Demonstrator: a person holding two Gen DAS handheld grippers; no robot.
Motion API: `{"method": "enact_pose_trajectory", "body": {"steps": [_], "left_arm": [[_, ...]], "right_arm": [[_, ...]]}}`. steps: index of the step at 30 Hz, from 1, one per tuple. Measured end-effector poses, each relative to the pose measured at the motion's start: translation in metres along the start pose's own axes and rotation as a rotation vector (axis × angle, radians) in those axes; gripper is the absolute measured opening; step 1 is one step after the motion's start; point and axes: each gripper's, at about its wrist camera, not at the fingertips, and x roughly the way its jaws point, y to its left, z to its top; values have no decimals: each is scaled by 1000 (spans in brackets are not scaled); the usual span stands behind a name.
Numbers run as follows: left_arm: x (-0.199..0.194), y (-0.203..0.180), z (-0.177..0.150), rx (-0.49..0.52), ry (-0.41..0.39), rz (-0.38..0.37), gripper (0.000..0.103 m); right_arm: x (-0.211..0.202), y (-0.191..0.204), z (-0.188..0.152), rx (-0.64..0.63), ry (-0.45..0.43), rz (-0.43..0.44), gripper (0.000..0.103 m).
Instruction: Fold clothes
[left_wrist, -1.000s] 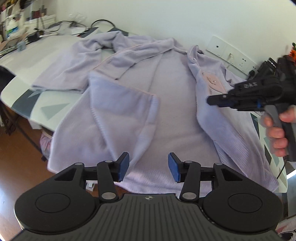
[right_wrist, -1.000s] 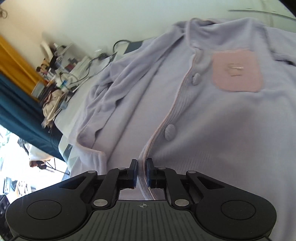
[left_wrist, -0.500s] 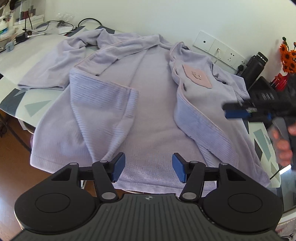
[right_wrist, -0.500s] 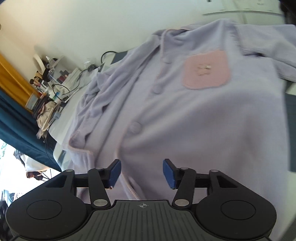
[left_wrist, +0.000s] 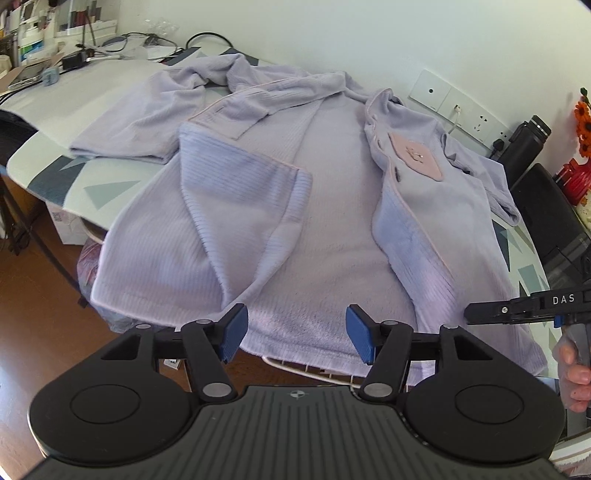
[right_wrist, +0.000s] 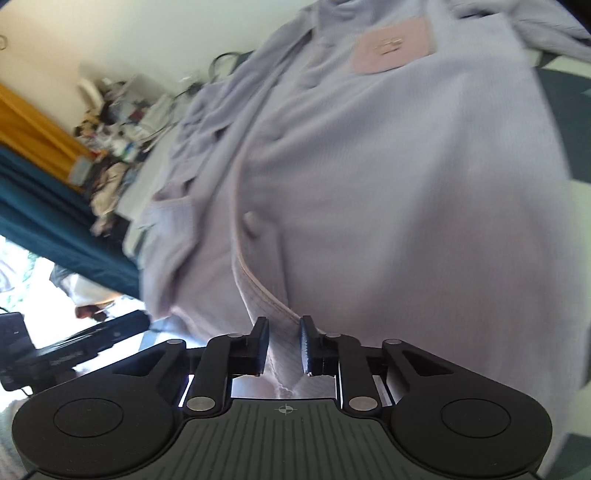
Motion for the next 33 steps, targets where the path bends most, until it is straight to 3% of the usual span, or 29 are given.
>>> {"method": "enact_pose_trajectory", "body": {"steps": [5,9,12,17,19,23,24,26,28,30,33], "left_arm": [[-5,6,-8,-44,20,-16,61],[2,-9,-10,-16,35,-70,65],[10,-34,-9,50,46,-127,65],[29,-84,-10,188,90,-213,66],[39,-100,-14,227,103,-178,66],[60,-134,-23,302,129,-106,66],[65,-135,-23,288,137,-95,66],[72,-137,-21,275,150,-71,66],[74,-138,-20,284,152,-47,66],[74,-135,-19,280,150,-30,66],[72,-123,-14,244,148,-1,66]], "right_arm": [[40,14,2,50,78,109,17],[35,15,6,128,33,232,27],[18,9,16,137,-9,205,27],[-11,-13,20,153,-91,89,27],[-24,-24,18,176,-152,16,28],[-52,-38,14,162,-291,-246,42],[-55,-40,12,124,-300,-326,51],[-59,-45,8,53,-297,-469,61],[-54,-50,3,6,-278,-572,62],[-44,-54,-4,-3,-263,-649,70],[-36,-59,-14,-1,-270,-669,80]]}}
